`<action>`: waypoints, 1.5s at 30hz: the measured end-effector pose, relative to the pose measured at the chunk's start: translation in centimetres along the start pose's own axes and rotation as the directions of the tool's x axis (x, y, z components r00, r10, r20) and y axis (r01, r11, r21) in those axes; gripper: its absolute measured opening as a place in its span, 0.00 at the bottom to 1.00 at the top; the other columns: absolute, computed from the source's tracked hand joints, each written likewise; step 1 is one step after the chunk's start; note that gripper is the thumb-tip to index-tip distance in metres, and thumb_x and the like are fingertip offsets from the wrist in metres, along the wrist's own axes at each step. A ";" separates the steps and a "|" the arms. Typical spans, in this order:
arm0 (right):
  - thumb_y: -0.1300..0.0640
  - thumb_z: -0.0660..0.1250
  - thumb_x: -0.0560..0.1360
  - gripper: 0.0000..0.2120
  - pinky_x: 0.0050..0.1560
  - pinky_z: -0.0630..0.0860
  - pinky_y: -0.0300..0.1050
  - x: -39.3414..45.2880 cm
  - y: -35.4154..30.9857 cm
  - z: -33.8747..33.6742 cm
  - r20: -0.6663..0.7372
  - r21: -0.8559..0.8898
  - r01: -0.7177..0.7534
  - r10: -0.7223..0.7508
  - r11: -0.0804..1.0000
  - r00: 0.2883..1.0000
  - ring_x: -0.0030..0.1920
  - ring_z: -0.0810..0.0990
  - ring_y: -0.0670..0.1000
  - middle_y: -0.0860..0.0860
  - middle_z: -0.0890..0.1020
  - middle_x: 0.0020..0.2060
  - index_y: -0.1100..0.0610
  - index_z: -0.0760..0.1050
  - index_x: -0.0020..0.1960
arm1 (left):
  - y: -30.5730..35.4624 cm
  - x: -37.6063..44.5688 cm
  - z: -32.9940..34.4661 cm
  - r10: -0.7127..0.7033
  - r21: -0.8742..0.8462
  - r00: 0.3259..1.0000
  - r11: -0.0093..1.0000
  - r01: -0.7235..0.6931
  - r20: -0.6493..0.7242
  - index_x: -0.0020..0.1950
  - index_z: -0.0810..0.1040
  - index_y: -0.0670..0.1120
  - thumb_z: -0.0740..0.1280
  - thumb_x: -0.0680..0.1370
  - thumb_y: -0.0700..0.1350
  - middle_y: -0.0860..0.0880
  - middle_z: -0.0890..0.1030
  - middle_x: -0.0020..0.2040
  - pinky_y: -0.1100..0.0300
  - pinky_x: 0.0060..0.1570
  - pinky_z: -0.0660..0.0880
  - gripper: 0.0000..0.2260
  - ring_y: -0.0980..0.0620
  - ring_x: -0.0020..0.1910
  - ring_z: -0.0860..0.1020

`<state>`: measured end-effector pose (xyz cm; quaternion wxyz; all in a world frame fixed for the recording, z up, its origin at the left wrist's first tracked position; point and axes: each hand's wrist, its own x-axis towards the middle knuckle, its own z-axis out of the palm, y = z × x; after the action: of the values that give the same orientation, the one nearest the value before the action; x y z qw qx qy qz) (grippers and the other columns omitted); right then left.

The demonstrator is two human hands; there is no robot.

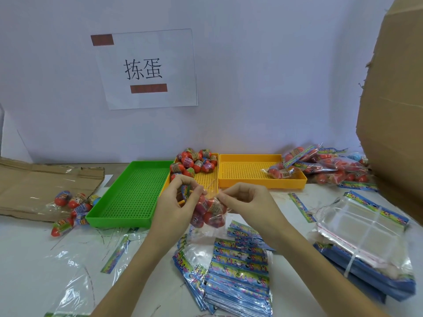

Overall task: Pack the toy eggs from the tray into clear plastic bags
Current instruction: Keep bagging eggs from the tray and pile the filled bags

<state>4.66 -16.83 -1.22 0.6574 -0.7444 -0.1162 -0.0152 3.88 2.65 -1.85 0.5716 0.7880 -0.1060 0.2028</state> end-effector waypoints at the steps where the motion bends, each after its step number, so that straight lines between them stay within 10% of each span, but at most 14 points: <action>1: 0.55 0.75 0.78 0.06 0.54 0.84 0.50 0.1 -0.1 -0.2 0.023 0.030 -0.038 0.037 0.999 0.999 0.48 0.86 0.55 0.53 0.88 0.44 0.58 0.85 0.47 | 0.1 0.0 0.0 0.005 -0.008 1.000 1.000 -0.005 0.015 0.51 0.79 0.44 0.70 0.83 0.42 0.53 0.86 0.45 0.57 0.41 0.82 0.03 0.55 0.42 0.84; 4: 0.57 0.74 0.78 0.05 0.51 0.84 0.47 0.5 -0.1 -1.0 0.037 0.015 -0.097 0.096 0.995 0.995 0.46 0.85 0.54 0.54 0.87 0.44 0.58 0.82 0.45 | 0.3 -0.1 0.1 -0.009 -0.043 1.000 0.999 0.010 0.030 0.54 0.79 0.45 0.70 0.83 0.43 0.50 0.86 0.48 0.60 0.43 0.81 0.02 0.53 0.47 0.85; 9: 0.62 0.73 0.78 0.02 0.36 0.78 0.35 1.9 0.0 -3.9 -0.347 0.125 -0.104 0.141 0.987 0.927 0.34 0.83 0.45 0.53 0.84 0.40 0.59 0.81 0.47 | 0.1 -0.1 0.1 0.027 -0.002 0.999 1.000 -0.027 0.022 0.61 0.78 0.49 0.72 0.81 0.46 0.51 0.82 0.55 0.59 0.49 0.81 0.10 0.55 0.52 0.83; 15: 0.59 0.65 0.84 0.14 0.61 0.80 0.41 2.5 0.2 -8.3 -0.598 0.617 0.168 0.318 0.769 0.736 0.59 0.82 0.51 0.56 0.82 0.59 0.68 0.76 0.64 | -1.2 -0.9 0.9 0.232 0.276 0.871 0.886 -0.373 0.434 0.65 0.82 0.53 0.70 0.82 0.54 0.60 0.81 0.63 0.60 0.65 0.74 0.13 0.61 0.66 0.76; 20: 0.72 0.61 0.83 0.12 0.58 0.82 0.40 2.1 0.0 -8.2 -0.470 0.713 0.095 0.373 0.694 0.800 0.56 0.85 0.53 0.61 0.82 0.58 0.74 0.72 0.65 | -1.9 -2.0 2.3 0.208 0.351 0.718 0.761 -0.545 0.664 0.79 0.69 0.60 0.61 0.85 0.61 0.68 0.70 0.74 0.69 0.75 0.51 0.22 0.69 0.77 0.60; 26: 0.61 0.62 0.85 0.10 0.32 0.80 0.37 1.8 -0.5 -6.3 -0.320 0.467 -0.155 0.330 0.871 0.888 0.37 0.88 0.50 0.54 0.87 0.35 0.63 0.80 0.60 | -2.0 -1.8 2.5 0.241 0.387 0.745 0.733 -0.560 0.622 0.70 0.80 0.56 0.61 0.82 0.65 0.58 0.77 0.56 0.61 0.64 0.64 0.22 0.58 0.61 0.69; 32: 0.66 0.54 0.85 0.23 0.23 0.72 0.39 1.4 0.8 -5.0 -0.247 0.036 -0.221 0.223 0.975 0.943 0.28 0.84 0.55 0.53 0.77 0.22 0.48 0.71 0.75 | -1.4 -1.7 1.9 0.376 0.390 0.755 0.683 -0.617 0.536 0.51 0.84 0.50 0.70 0.83 0.49 0.55 0.80 0.55 0.58 0.60 0.68 0.05 0.54 0.58 0.75; 39: 0.69 0.53 0.84 0.25 0.36 0.82 0.42 1.4 0.0 -4.5 -0.130 0.075 -0.094 0.103 0.993 0.986 0.43 0.89 0.56 0.58 0.88 0.45 0.49 0.82 0.64 | 0.5 -0.9 1.5 -0.018 -0.144 0.997 0.989 0.029 0.076 0.50 0.75 0.42 0.69 0.83 0.40 0.53 0.83 0.34 0.71 0.34 0.72 0.05 0.62 0.33 0.79; 45: 0.75 0.56 0.79 0.24 0.42 0.82 0.40 1.2 -0.4 -3.5 -0.072 0.009 0.049 -0.049 0.999 0.996 0.44 0.88 0.53 0.53 0.88 0.43 0.58 0.87 0.44 | -0.6 -0.6 0.3 0.123 0.324 0.957 0.923 -0.208 0.264 0.59 0.77 0.55 0.75 0.78 0.40 0.59 0.79 0.61 0.56 0.67 0.72 0.15 0.56 0.65 0.75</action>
<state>6.18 -20.07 -0.14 0.6647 -0.7366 -0.1109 -0.0573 3.66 2.50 -2.68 0.3865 0.8834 -0.2031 0.1700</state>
